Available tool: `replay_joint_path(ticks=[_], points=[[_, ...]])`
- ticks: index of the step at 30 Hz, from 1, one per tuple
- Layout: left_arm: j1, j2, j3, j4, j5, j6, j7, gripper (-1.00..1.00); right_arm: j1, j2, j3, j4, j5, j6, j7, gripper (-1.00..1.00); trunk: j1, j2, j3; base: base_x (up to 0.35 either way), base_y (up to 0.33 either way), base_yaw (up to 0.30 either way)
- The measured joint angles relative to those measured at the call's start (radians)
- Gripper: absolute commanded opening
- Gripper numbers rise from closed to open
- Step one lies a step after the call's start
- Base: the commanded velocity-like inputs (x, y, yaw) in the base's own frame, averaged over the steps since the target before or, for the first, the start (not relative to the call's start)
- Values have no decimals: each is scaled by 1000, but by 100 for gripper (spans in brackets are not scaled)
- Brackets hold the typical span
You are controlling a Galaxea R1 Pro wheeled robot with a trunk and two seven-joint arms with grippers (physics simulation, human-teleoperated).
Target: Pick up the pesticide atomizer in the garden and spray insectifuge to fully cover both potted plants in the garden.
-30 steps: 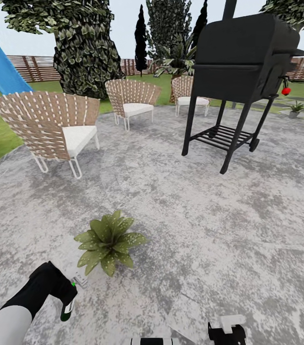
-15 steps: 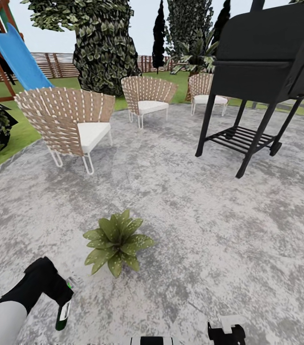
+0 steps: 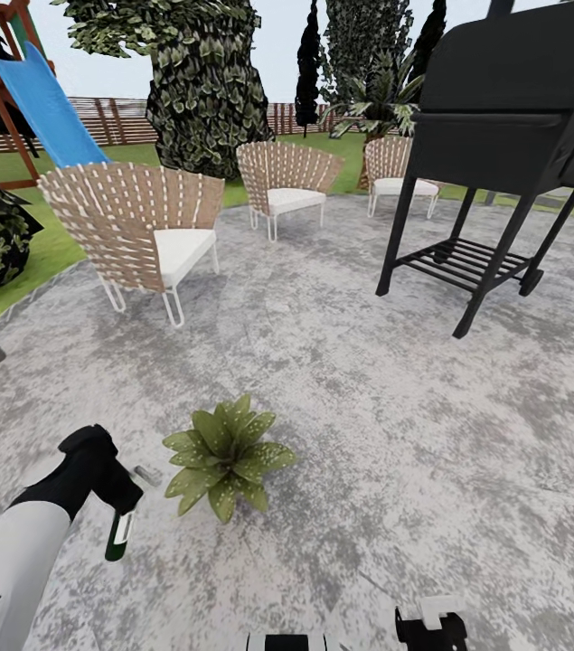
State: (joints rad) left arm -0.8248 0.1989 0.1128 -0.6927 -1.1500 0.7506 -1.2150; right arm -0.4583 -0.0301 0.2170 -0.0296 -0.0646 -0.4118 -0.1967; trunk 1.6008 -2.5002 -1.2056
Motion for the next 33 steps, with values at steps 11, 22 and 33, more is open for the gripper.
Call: replay_joint_path(ticks=[11, 22, 33], points=[[-1, 2, -36, -12, -26, -1, -49, -100, 0, 2, 0, -1, -1, -1, -3, 100, 0, 0, 0, 117, -219, 57], [-41, 0, -34, -72, -199, 37, -164, -100, 0, 2, 0, -1, -1, 0, -3, 100, 0, 0, 4, -55, -221, 42], [-92, -3, -32, -103, -255, 45, -243, -100, 0, 3, 0, -2, -1, 0, -3, 100, 0, 0, 17, 88, -5, 44]])
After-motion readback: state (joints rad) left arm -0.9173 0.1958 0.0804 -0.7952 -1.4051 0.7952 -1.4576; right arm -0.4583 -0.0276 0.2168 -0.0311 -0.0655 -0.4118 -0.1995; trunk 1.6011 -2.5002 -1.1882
